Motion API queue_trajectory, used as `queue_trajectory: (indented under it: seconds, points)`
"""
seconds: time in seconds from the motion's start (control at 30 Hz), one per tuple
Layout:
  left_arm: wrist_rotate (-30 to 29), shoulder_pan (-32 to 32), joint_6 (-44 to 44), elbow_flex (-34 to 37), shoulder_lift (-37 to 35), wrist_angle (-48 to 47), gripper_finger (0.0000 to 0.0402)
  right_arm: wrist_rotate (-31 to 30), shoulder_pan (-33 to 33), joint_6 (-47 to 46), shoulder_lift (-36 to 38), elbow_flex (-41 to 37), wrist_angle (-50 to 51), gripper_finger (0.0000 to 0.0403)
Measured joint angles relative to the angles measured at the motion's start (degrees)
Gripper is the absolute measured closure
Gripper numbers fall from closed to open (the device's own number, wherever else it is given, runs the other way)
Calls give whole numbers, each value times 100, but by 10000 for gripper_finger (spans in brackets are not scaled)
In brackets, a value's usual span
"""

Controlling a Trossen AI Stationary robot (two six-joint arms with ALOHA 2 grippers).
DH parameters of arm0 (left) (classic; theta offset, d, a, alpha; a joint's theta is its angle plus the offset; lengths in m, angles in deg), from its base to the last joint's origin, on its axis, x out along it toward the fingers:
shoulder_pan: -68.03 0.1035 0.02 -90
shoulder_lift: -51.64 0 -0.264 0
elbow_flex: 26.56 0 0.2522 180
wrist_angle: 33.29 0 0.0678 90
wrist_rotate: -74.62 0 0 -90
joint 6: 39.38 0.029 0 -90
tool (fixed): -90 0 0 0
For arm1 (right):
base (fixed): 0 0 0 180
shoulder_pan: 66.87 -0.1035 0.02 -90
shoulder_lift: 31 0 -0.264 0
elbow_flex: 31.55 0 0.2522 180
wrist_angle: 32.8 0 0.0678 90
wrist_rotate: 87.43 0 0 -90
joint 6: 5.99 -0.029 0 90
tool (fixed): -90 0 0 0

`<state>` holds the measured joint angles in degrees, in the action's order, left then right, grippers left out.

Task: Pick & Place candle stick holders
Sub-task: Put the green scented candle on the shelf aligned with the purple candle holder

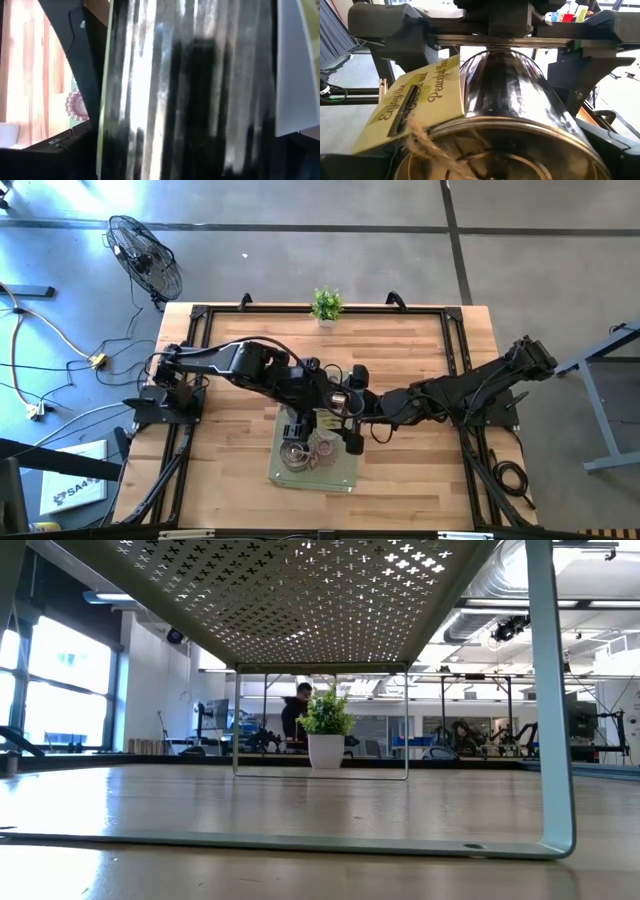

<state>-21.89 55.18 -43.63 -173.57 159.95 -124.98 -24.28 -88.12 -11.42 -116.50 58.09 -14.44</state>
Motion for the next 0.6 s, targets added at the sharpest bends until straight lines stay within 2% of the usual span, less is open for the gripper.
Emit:
queue_trajectory:
  seconds: [0.1,0.6]
  points:
    - [-7,-3,-3,0,0,-5,47,11,0,-1,0,0,3,46]
    - [-117,-75,122,0,0,67,48,-41,-9,9,0,0,31,46]
